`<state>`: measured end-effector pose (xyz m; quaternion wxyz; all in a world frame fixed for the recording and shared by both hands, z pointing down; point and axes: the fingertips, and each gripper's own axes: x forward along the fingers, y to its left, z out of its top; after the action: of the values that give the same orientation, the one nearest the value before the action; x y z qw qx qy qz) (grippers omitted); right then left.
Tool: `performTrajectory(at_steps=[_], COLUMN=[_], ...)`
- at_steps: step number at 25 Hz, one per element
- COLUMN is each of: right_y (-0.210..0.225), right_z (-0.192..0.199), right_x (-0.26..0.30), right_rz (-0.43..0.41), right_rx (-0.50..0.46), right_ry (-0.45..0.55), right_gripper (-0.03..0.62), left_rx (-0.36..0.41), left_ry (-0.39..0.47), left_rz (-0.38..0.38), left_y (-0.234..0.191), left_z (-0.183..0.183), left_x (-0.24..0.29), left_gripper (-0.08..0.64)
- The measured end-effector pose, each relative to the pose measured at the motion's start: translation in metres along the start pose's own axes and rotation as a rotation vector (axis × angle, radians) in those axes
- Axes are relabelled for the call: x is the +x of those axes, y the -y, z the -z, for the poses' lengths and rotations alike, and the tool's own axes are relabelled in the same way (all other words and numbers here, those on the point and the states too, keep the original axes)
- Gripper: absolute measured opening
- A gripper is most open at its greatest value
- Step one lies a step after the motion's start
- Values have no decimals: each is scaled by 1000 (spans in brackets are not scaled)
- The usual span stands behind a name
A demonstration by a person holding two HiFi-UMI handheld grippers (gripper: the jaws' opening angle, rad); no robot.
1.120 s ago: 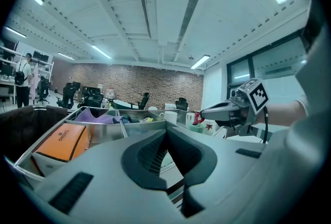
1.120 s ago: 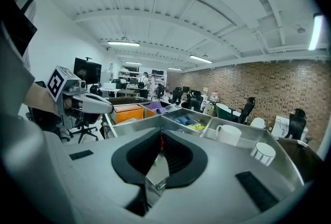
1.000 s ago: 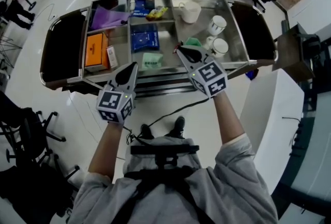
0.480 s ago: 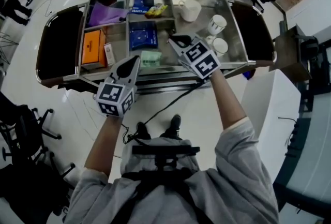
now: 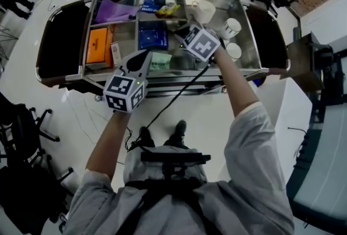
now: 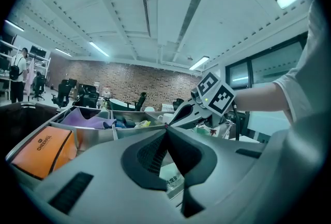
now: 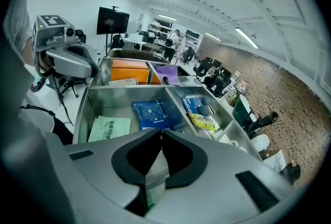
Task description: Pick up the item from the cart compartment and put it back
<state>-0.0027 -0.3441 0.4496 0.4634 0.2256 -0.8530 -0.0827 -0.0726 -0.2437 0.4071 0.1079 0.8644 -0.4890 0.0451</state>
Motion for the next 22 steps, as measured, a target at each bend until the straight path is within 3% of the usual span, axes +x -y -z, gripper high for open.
performTrajectory(at_steps=[9,15,18,22], right_y=[-18,-13,-18,-15], right_z=[10,26,33,36], right_x=[39,46,55,57], right_rz=[-160,-159,-198,-180], right_rx=[-228,-358,-373,-422], right_ry=[-214,-384,-405,-444], right_gripper=[23,23,23,23], left_rx=[-13,-14,-16,-19], left_ry=[-2,-2,-5,-8], left_rz=[-6,-12,-19,-25], left_y=[-4,-6,-9,-13], left_z=[5,5,6,8], left_x=[1,0,-2,-3], left_gripper=[-5,-5,-5,-5])
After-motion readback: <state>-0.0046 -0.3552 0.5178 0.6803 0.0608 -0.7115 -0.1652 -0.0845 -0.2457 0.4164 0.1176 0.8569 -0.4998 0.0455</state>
